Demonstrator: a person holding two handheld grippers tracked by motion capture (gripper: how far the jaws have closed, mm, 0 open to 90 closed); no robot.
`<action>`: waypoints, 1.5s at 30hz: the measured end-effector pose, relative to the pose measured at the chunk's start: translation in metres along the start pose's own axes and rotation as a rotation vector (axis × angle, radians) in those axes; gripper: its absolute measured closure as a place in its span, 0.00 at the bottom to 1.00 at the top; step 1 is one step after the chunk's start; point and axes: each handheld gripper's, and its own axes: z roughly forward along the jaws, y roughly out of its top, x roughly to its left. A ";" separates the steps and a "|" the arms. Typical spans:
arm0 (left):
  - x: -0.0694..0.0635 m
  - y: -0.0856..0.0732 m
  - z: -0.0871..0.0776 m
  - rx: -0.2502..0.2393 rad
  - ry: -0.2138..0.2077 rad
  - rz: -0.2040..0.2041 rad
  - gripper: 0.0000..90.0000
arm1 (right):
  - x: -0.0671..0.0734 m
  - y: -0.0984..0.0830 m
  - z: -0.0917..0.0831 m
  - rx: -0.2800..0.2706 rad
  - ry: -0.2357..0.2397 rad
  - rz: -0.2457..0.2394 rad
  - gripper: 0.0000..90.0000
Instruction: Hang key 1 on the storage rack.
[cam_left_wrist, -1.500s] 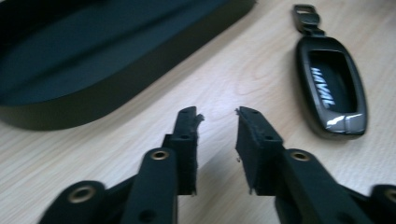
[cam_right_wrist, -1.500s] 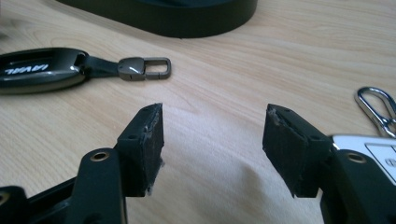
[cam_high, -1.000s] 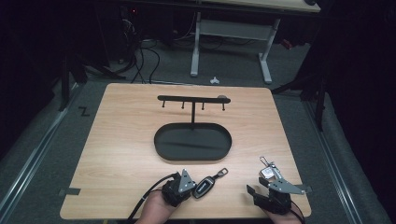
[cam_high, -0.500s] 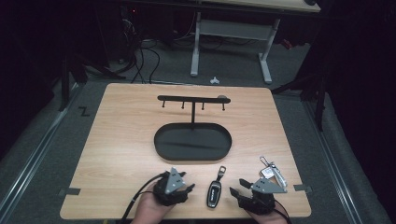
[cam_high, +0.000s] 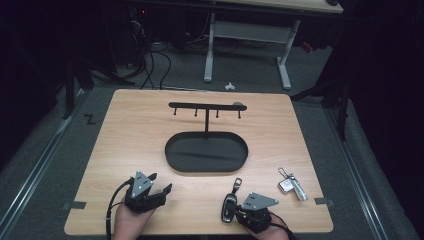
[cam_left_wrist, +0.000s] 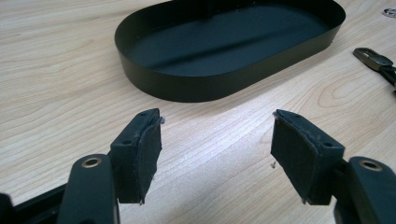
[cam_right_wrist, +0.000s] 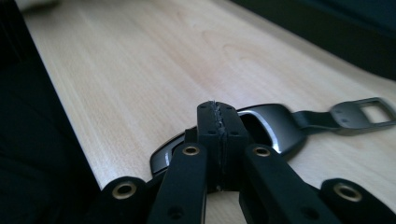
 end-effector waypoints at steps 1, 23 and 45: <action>0.000 0.000 0.000 -0.001 0.002 0.002 0.38 | 0.000 0.000 0.002 0.014 0.003 -0.002 1.00; -0.017 0.008 0.015 -0.004 -0.075 0.081 0.38 | -0.052 -0.025 -0.029 0.014 -0.208 0.115 0.97; -0.024 0.020 0.023 -0.045 -0.094 0.095 0.37 | -0.057 -0.044 -0.053 0.024 -0.273 0.131 0.93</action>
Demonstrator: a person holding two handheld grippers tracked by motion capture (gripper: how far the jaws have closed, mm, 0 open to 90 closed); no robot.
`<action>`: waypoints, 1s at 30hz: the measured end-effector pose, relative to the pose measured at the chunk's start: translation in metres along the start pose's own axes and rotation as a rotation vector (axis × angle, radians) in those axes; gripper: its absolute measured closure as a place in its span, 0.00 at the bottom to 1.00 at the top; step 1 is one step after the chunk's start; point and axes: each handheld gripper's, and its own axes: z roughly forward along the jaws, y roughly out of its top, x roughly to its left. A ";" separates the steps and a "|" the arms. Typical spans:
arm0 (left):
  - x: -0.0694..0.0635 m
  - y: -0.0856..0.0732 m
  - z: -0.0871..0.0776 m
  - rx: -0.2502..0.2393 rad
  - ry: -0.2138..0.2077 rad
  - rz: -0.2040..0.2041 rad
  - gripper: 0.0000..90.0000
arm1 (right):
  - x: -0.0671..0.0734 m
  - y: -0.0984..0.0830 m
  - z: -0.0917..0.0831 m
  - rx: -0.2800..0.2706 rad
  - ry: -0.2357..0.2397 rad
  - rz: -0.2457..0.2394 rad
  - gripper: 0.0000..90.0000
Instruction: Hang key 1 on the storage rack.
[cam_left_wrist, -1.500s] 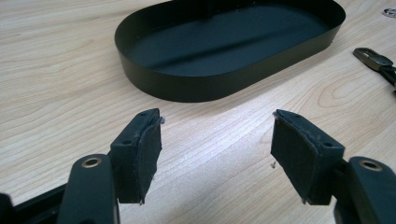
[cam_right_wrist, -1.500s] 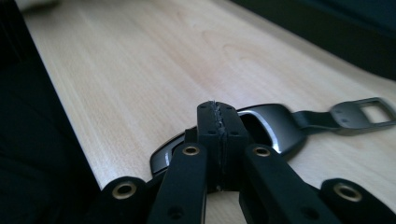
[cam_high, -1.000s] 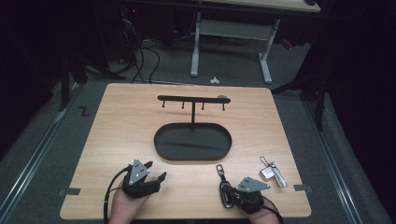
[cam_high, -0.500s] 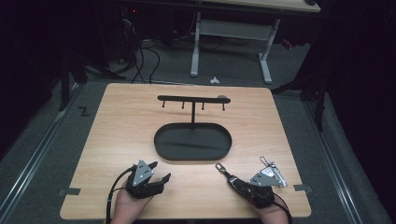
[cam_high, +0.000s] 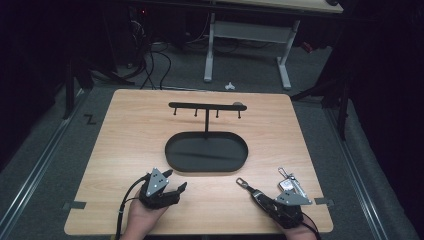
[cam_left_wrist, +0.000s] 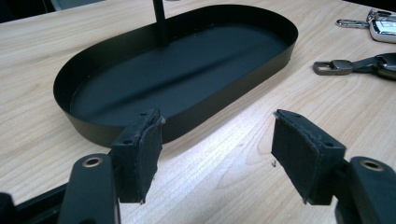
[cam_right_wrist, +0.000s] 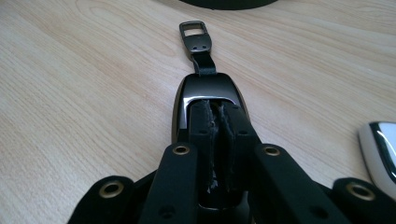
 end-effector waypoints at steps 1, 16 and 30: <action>0.000 0.001 0.001 -0.001 0.001 0.000 0.37 | 0.000 -0.001 -0.001 -0.001 0.000 0.002 0.93; 0.005 0.001 -0.016 0.024 0.041 -0.015 0.39 | -0.015 0.011 -0.009 -0.093 -0.050 0.092 0.68; 0.006 0.009 -0.047 0.068 0.053 -0.015 0.34 | -0.029 0.021 -0.003 -0.044 -0.106 0.136 0.69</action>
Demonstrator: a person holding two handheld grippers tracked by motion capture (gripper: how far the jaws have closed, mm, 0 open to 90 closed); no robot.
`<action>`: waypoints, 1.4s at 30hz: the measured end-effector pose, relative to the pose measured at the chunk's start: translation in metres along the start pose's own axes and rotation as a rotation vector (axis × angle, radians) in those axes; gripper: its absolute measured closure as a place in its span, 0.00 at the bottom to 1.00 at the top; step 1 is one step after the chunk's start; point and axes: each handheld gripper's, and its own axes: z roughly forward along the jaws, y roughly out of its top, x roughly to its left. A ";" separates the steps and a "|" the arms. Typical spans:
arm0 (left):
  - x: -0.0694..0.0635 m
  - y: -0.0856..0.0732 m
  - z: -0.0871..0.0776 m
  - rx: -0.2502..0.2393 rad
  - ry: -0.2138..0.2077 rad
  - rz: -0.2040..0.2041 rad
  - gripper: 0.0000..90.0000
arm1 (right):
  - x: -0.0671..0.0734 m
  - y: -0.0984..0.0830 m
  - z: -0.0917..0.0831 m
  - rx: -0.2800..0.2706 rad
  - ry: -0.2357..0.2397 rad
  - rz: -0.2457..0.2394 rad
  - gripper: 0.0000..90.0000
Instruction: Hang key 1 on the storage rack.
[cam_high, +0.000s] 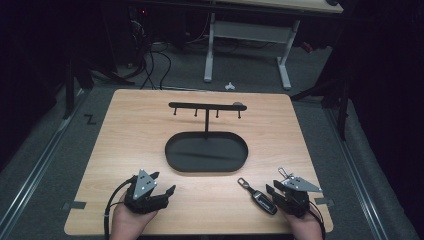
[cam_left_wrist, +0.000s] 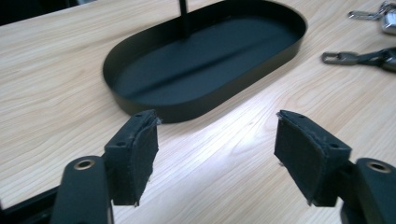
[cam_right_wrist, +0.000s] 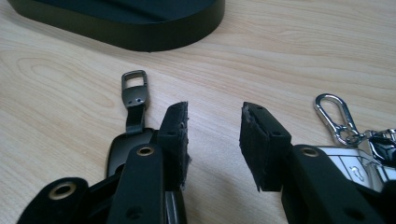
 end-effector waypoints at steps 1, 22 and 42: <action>0.002 -0.004 0.000 -0.002 -0.011 -0.010 0.33 | -0.001 0.000 0.001 0.003 0.000 0.002 0.69; 0.014 -0.033 0.004 -0.051 -0.003 -0.003 0.26 | 0.007 0.027 0.001 0.240 0.004 -0.098 0.48; 0.007 -0.034 0.009 -0.025 -0.045 0.048 0.27 | 0.021 0.067 0.023 0.647 0.059 -0.204 0.36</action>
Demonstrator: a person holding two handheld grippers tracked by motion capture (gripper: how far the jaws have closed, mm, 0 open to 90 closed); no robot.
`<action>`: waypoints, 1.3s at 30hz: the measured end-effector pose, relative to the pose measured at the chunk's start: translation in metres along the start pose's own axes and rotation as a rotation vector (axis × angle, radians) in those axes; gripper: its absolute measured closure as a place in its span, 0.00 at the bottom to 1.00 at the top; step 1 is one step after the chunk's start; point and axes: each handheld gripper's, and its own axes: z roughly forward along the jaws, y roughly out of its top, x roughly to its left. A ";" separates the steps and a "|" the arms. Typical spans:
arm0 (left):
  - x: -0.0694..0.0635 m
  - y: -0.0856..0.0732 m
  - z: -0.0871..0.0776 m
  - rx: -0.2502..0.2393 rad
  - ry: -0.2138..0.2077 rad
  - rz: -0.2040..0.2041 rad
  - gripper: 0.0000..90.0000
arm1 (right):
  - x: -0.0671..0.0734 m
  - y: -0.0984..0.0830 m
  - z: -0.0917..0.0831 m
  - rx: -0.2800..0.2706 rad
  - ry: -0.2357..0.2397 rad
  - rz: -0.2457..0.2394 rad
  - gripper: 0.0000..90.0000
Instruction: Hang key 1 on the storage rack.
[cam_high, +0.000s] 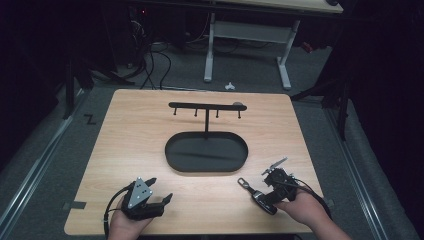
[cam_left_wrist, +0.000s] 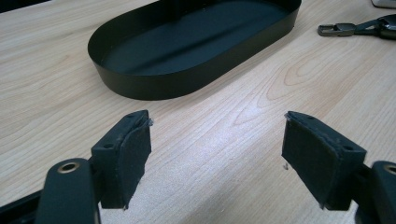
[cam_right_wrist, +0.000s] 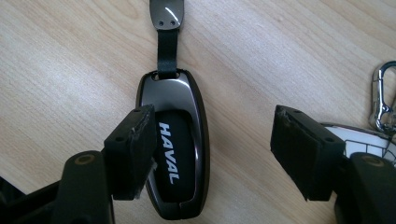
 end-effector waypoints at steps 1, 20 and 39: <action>0.000 0.000 0.000 0.000 -0.002 0.000 0.27 | 0.000 0.002 0.000 0.008 0.001 -0.018 0.35; -0.002 0.000 0.001 0.009 -0.033 0.016 0.28 | 0.015 0.041 0.005 0.159 0.019 -0.164 0.28; -0.004 0.000 0.001 0.004 -0.038 0.032 0.28 | 0.018 0.063 0.033 0.210 0.040 -0.136 0.58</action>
